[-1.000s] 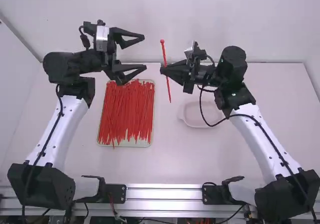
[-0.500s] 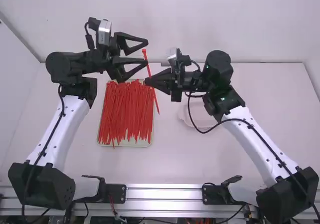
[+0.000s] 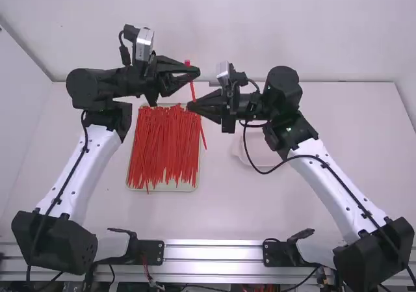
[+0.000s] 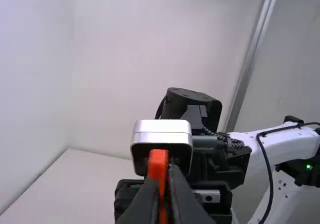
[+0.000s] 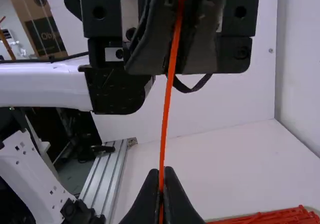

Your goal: Fasten the cable tie

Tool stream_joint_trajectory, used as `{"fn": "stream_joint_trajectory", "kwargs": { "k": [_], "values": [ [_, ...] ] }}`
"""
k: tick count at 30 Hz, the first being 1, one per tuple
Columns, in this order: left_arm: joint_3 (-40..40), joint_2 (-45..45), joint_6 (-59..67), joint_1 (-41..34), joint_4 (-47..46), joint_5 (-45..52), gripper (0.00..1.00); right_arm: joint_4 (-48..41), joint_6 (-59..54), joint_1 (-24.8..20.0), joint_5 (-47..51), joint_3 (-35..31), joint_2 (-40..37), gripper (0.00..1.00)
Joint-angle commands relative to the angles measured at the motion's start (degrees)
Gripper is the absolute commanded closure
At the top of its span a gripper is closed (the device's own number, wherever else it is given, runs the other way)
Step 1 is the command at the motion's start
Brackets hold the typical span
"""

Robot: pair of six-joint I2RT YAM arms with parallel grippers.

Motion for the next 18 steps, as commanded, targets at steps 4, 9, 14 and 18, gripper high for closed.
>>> {"fn": "stream_joint_trajectory", "kwargs": {
  "k": [4,9,14,18],
  "values": [
    [1.05,-0.04,-0.04,0.26,1.07,-0.39,0.88,0.09,1.95,-1.42,-0.50,1.68,-0.42,1.00],
    [1.05,-0.04,-0.04,0.92,1.53,-0.72,0.95,-0.07,1.99,-1.90,-0.72,1.68,-0.42,1.00],
    [1.05,-0.04,-0.07,0.37,1.77,-0.87,0.98,-0.37,1.79,-1.92,-0.72,1.68,-0.42,1.00],
    [1.05,-0.04,-0.04,0.37,2.03,-0.94,0.83,-0.85,0.33,-1.81,-0.76,1.68,-0.42,1.00]
  ]
}}
